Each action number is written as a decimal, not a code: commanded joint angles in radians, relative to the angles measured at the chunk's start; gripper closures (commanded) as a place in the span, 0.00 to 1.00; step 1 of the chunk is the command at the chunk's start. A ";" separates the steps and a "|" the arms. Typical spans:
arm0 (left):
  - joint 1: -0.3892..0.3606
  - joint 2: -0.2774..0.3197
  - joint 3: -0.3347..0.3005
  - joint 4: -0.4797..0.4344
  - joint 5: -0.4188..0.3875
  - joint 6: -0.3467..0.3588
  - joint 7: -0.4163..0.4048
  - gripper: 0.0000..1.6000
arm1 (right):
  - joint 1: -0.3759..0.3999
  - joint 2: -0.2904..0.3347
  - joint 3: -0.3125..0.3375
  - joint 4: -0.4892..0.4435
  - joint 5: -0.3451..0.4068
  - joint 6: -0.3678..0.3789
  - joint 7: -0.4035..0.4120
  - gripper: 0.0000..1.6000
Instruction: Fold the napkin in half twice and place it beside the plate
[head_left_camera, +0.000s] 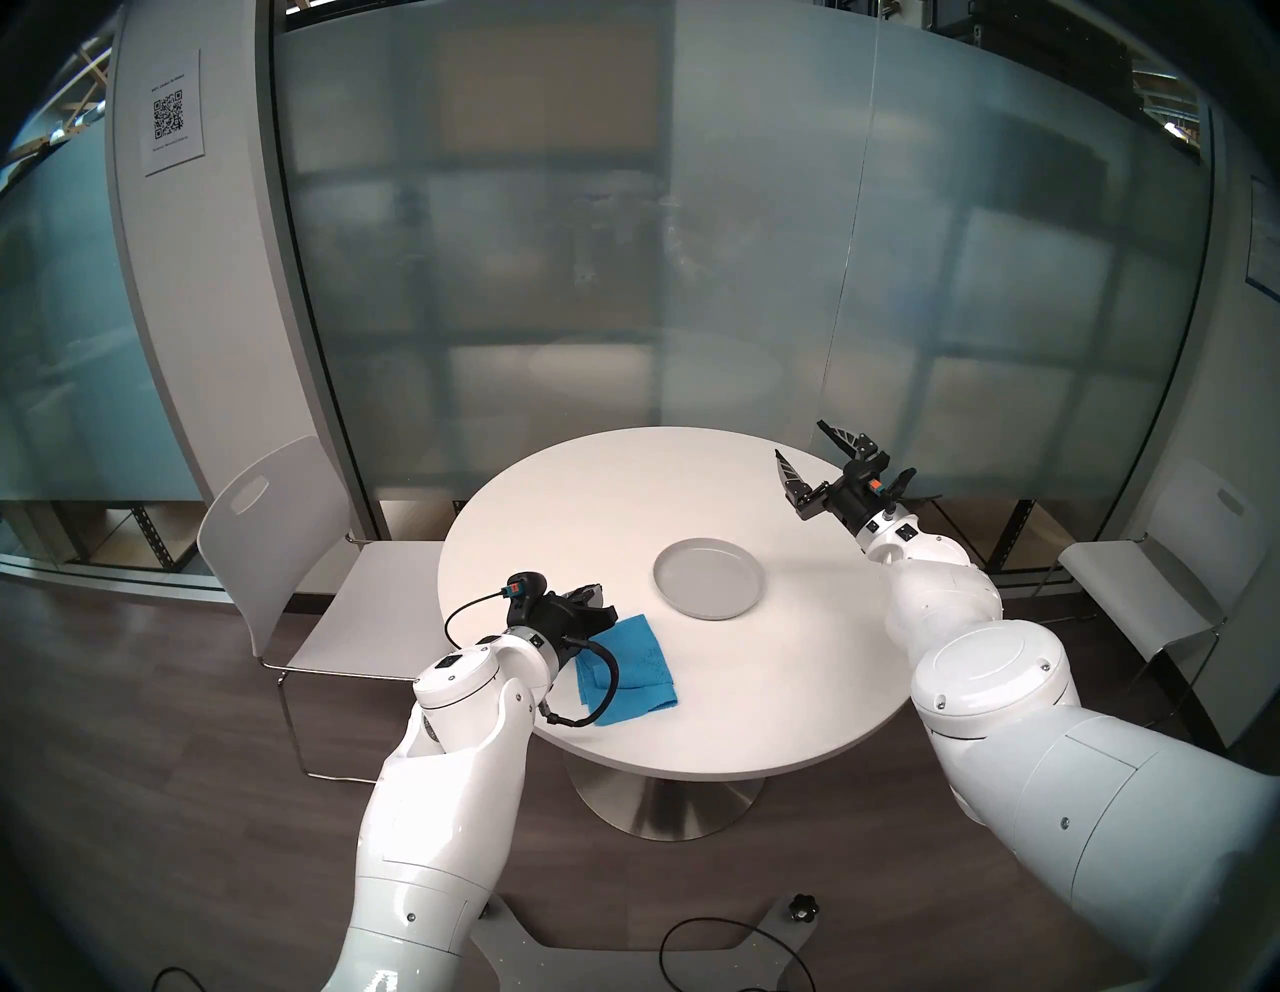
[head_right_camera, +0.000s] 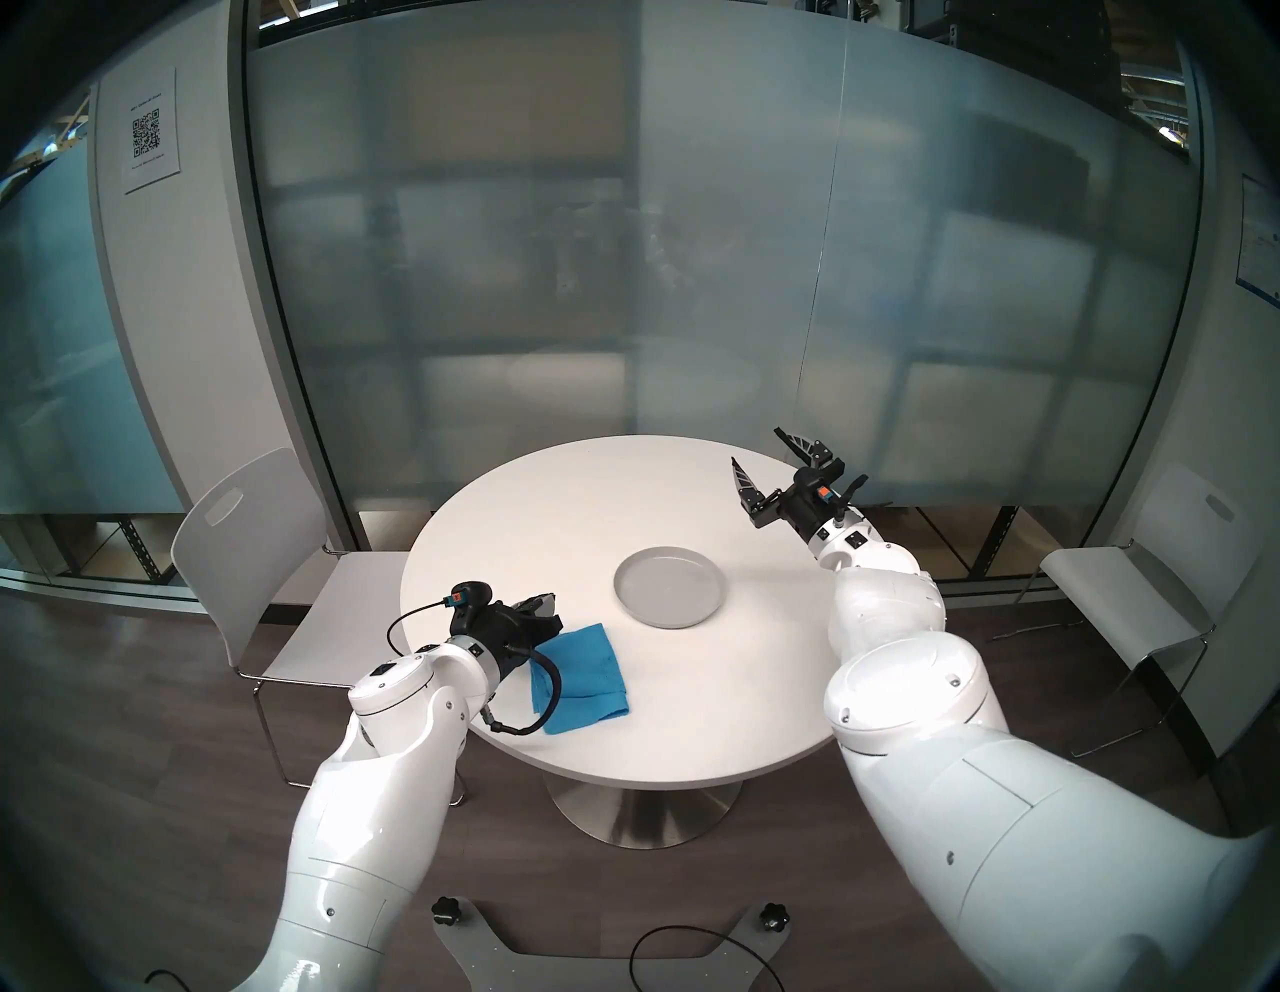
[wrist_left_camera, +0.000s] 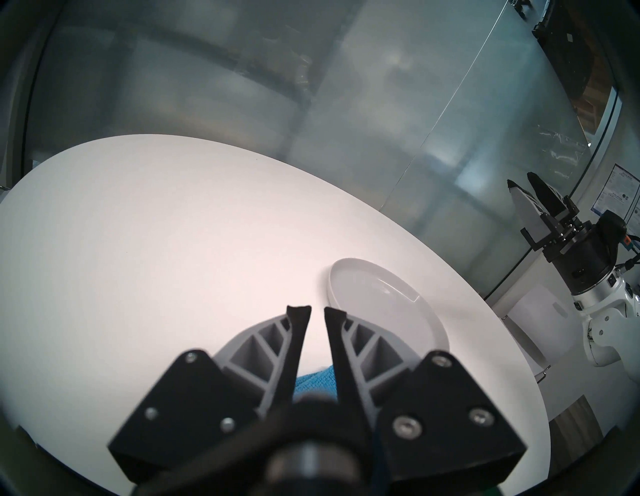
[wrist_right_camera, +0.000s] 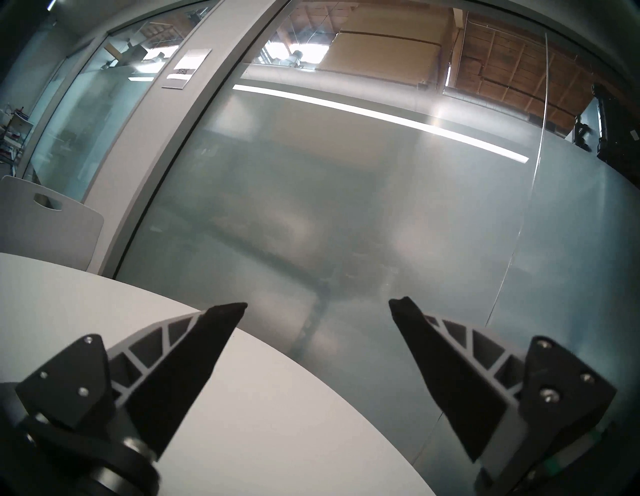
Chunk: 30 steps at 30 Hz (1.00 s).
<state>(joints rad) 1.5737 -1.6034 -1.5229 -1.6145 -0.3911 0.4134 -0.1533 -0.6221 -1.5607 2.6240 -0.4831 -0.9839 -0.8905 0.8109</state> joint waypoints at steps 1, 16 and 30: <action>-0.013 -0.002 -0.002 -0.014 -0.002 -0.005 -0.002 0.53 | 0.008 -0.038 -0.013 -0.010 -0.007 0.017 0.021 0.00; -0.016 -0.005 -0.012 -0.009 -0.002 -0.004 -0.004 0.53 | -0.024 -0.047 -0.023 -0.035 -0.029 0.077 0.078 0.00; -0.015 -0.005 -0.014 -0.004 -0.002 -0.004 -0.007 0.53 | -0.059 -0.045 -0.024 -0.069 -0.055 0.131 0.131 0.00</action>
<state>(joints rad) 1.5697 -1.6066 -1.5405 -1.6034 -0.3913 0.4134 -0.1571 -0.6758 -1.6065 2.6024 -0.5281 -1.0339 -0.7721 0.9294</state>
